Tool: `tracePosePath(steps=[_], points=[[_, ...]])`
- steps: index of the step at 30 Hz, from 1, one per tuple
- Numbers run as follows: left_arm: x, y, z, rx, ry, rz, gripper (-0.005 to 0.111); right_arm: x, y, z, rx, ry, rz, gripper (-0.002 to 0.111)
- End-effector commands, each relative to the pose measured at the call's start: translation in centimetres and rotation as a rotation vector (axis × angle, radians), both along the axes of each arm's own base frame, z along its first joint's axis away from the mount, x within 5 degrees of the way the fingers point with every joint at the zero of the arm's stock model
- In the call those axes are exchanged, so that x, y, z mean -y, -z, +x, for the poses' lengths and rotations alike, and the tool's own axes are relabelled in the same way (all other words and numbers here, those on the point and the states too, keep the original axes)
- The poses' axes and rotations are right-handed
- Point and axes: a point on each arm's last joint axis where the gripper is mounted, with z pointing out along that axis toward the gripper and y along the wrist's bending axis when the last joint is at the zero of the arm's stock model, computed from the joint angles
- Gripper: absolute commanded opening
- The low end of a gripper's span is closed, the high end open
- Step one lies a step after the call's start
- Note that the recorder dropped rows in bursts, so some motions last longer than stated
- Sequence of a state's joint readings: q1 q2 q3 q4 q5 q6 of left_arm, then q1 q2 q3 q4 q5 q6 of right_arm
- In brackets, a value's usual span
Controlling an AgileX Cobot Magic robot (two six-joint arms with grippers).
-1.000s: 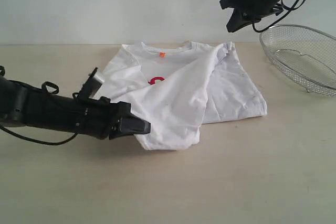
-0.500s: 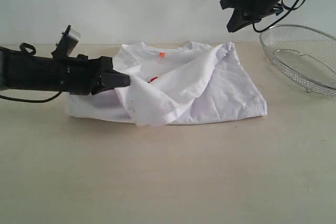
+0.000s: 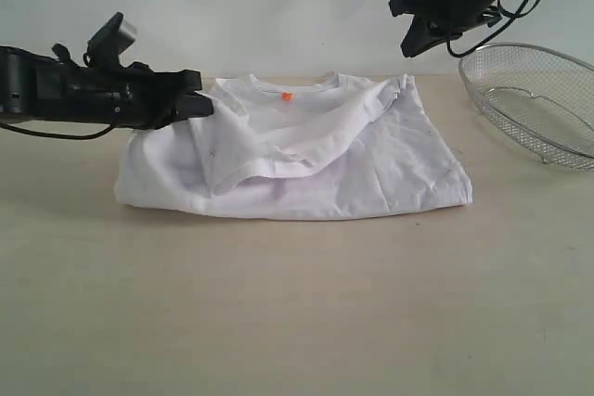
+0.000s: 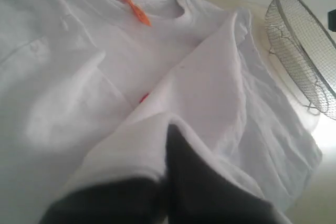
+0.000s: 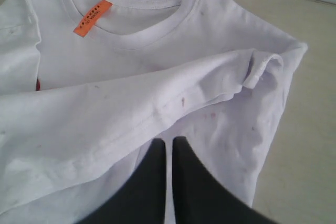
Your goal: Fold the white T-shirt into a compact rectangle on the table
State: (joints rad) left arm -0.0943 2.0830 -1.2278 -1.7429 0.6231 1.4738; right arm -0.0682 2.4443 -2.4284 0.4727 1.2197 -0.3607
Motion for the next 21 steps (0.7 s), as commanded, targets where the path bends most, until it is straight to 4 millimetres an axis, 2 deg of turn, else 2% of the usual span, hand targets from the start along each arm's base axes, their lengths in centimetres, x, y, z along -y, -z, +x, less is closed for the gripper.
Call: tracePosePath(steps=[1,4,7,8,10,11,13,17,21], points=[[-0.8,2.0,1.6,-0.030,-0.089,0.074,0.004,0.1,-0.8,-0.2,0.019,-0.003,-0.012,0.000],[-1.8,2.4,2.6,-0.028,-0.177,0.157,0.004,0.1,-0.8,-0.2,0.019,-0.003,-0.012,0.000],[-1.6,2.8,3.2,-0.023,-0.171,0.153,0.005,0.1,-0.8,-0.2,0.019,-0.003,-0.012,0.000],[-1.6,3.2,3.4,-0.028,-0.165,0.149,0.008,0.1,-0.8,-0.2,0.019,-0.003,-0.012,0.000],[-1.4,4.2,3.7,-0.043,-0.152,0.137,0.026,0.1,-0.8,-0.2,0.019,-0.003,-0.012,0.000],[-1.4,4.7,3.7,-0.063,-0.162,0.127,0.043,0.1,-0.8,-0.2,0.019,-0.003,-0.012,0.000],[-1.4,4.8,3.7,-0.080,-0.177,0.109,0.063,0.1,-0.8,-0.2,0.019,-0.003,-0.012,0.000],[-1.4,2.9,3.7,-0.039,-0.177,0.100,0.066,0.1,-0.8,-0.2,0.023,-0.011,-0.016,0.000],[-2.0,-1.2,3.7,0.051,-0.194,0.103,0.063,0.3,-1.5,-0.4,0.039,-0.016,-0.043,0.000]])
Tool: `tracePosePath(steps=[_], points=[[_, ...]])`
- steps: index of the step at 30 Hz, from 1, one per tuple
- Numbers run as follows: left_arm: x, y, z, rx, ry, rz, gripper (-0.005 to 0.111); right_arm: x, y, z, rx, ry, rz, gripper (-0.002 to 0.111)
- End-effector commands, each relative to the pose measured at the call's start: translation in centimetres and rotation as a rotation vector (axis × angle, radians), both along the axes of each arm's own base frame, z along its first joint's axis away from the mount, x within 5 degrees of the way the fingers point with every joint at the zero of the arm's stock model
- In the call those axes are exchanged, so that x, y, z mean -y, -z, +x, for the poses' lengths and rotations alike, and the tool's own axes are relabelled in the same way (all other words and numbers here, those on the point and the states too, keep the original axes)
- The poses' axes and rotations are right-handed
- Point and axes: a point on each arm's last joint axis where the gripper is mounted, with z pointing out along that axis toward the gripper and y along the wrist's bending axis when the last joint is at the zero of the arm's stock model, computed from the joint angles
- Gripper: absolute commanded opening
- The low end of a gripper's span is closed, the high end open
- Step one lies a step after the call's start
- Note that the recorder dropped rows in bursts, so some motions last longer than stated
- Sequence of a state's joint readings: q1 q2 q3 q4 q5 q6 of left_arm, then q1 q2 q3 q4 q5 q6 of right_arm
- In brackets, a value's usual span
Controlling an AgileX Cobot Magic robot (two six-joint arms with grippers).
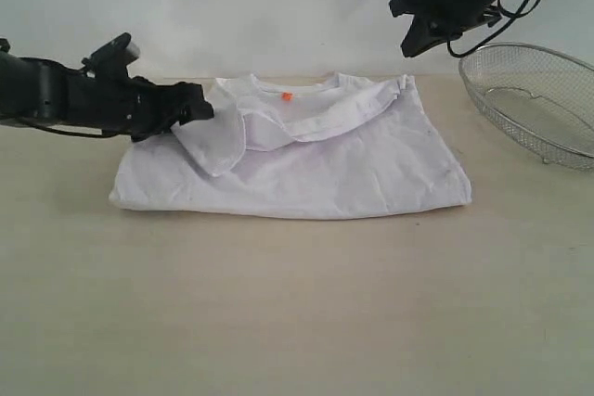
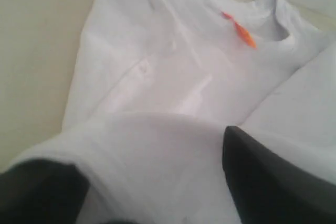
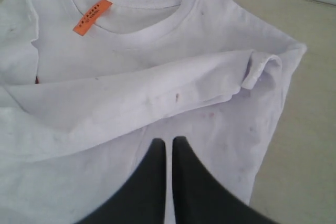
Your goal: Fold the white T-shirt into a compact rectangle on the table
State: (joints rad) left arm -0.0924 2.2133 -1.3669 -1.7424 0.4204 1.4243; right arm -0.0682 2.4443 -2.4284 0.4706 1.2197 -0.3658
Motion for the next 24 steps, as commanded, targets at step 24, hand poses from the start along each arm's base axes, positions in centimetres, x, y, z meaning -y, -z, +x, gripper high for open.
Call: tracePosePath(steps=[24], points=[[-2.9,0.4,-0.6,-0.091,0.071,-0.049,0.059,0.0,-1.3,-4.3,-0.083,-0.076,-0.058,0.000]])
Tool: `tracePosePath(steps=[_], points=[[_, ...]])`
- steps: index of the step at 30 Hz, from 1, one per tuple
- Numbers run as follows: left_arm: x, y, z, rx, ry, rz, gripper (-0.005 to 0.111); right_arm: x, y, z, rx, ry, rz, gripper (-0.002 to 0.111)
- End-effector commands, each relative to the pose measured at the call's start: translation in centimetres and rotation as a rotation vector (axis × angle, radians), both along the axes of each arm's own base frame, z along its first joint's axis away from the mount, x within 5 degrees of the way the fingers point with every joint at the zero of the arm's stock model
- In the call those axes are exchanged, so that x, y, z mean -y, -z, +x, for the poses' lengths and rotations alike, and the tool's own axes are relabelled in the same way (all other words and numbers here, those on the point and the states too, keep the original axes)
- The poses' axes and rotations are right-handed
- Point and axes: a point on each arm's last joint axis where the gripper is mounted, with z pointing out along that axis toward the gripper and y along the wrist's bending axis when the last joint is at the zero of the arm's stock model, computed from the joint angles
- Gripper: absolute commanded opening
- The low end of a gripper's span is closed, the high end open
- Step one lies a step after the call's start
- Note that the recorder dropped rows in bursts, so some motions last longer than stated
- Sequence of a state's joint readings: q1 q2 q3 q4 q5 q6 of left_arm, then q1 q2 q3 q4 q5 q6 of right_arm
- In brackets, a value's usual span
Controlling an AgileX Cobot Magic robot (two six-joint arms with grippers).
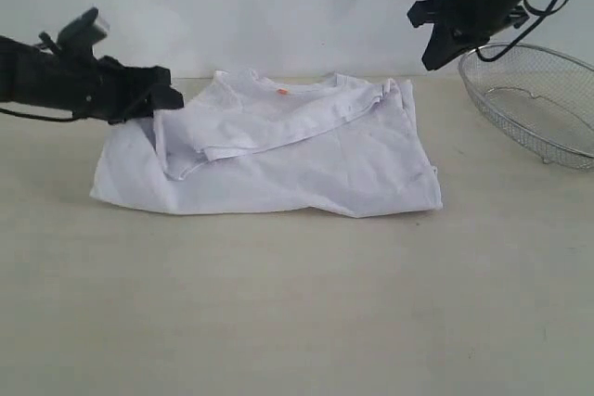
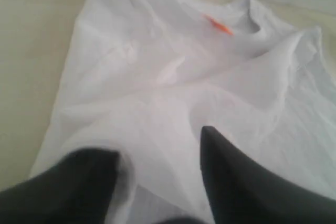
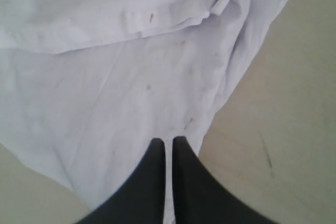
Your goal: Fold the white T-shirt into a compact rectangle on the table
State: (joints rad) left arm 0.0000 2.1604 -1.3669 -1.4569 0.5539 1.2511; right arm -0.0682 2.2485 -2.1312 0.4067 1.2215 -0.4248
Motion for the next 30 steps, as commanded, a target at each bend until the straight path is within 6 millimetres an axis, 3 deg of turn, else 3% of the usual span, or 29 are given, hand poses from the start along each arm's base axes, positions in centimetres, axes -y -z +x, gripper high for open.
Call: tracePosePath(steps=[1,4,8,12,17,26,30], points=[[0.2,2.9,0.2,-0.082,-0.034,-0.062,0.063,-0.2,0.1,-0.3,-0.002,-0.026,0.023,0.000],[0.1,3.6,0.5,-0.093,-0.056,-0.075,0.064,-0.2,0.1,-0.3,-0.002,-0.026,0.023,0.000],[-0.3,2.2,1.3,-0.047,-0.064,-0.077,0.064,-0.7,0.1,-0.3,-0.001,-0.038,0.021,0.000],[-0.2,0.6,2.1,-0.040,-0.068,-0.163,0.065,-2.3,0.1,-0.4,-0.002,-0.073,0.011,0.000],[0.4,0.1,1.9,-0.075,-0.019,-0.237,0.066,-4.4,0.9,-0.4,-0.018,-0.120,-0.005,0.000],[-2.3,1.2,0.5,-0.245,0.023,-0.161,0.066,-5.1,1.4,-0.4,-0.031,-0.131,-0.045,0.000],[-3.2,0.6,0.1,-0.257,0.047,-0.179,0.066,-5.1,1.4,-0.4,-0.032,-0.129,-0.043,0.000]])
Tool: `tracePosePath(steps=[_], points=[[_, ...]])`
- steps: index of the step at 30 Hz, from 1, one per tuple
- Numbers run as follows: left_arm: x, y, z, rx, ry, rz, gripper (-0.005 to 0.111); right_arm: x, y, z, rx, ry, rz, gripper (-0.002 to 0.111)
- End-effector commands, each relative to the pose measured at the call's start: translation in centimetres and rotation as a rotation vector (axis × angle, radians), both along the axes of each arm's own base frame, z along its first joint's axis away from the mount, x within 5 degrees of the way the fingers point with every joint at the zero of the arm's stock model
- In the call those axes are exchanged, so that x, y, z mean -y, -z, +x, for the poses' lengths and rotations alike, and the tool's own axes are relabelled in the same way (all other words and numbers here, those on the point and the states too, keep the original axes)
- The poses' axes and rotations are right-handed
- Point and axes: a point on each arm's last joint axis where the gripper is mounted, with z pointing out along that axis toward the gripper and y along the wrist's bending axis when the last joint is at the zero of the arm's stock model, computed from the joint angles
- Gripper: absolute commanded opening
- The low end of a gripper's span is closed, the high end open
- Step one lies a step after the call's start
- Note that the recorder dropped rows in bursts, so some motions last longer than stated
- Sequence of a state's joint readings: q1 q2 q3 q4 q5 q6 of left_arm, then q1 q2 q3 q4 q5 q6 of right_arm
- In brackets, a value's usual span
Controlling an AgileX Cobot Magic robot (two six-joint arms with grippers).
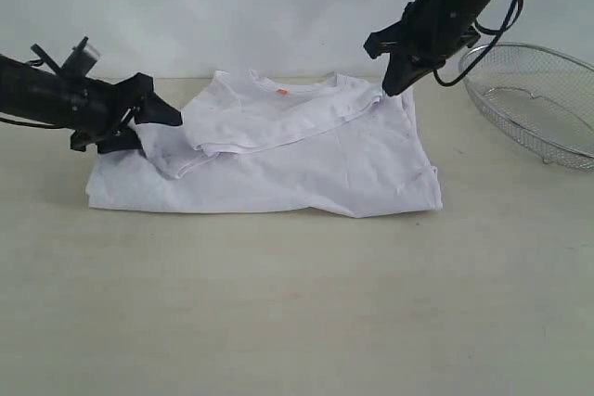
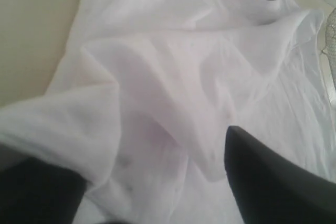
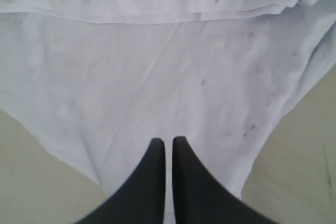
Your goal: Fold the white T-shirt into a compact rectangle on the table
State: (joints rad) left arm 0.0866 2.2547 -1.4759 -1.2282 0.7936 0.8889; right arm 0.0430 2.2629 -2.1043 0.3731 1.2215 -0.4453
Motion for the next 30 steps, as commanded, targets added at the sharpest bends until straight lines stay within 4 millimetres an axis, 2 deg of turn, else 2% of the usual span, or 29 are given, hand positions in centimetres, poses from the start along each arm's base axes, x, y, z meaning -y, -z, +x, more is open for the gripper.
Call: tracePosePath(steps=[1,6,9,12,15,19,21,23,25,30], points=[[-0.8,-1.5,-0.4,0.001,0.031,-0.016,0.066,0.1,-0.2,-0.1,0.002,0.004,-0.007,0.000],[-1.8,-3.5,-0.5,0.041,0.022,-0.022,0.061,0.3,0.9,0.2,-0.025,0.022,-0.035,0.000],[-1.7,-4.9,-0.7,0.063,0.043,-0.033,0.061,-0.2,2.2,0.4,-0.051,0.011,-0.039,0.000],[-1.7,-5.9,-1.0,0.078,0.059,-0.035,0.061,-0.5,3.3,0.5,-0.073,0.006,-0.049,0.000],[-1.9,-6.5,-1.1,0.093,0.071,-0.021,0.061,-0.1,3.7,0.6,-0.077,0.011,-0.104,0.001],[-2.9,-7.0,-1.4,0.103,0.075,0.008,0.061,1.3,3.9,0.6,-0.069,0.007,-0.235,0.017],[-3.2,-7.4,-1.5,0.109,0.069,0.008,0.061,1.9,4.1,0.7,-0.076,0.021,-0.241,0.031],[-3.2,-7.4,-1.5,0.108,0.070,0.007,0.061,2.2,4.7,0.8,-0.090,0.032,-0.232,0.040],[-3.2,-7.4,-1.5,0.108,0.071,0.006,0.061,2.5,5.4,0.9,-0.109,0.054,-0.216,0.040],[-3.2,-7.4,-1.5,0.104,0.068,0.004,0.061,2.3,7.2,1.1,-0.146,0.060,-0.186,0.032]])
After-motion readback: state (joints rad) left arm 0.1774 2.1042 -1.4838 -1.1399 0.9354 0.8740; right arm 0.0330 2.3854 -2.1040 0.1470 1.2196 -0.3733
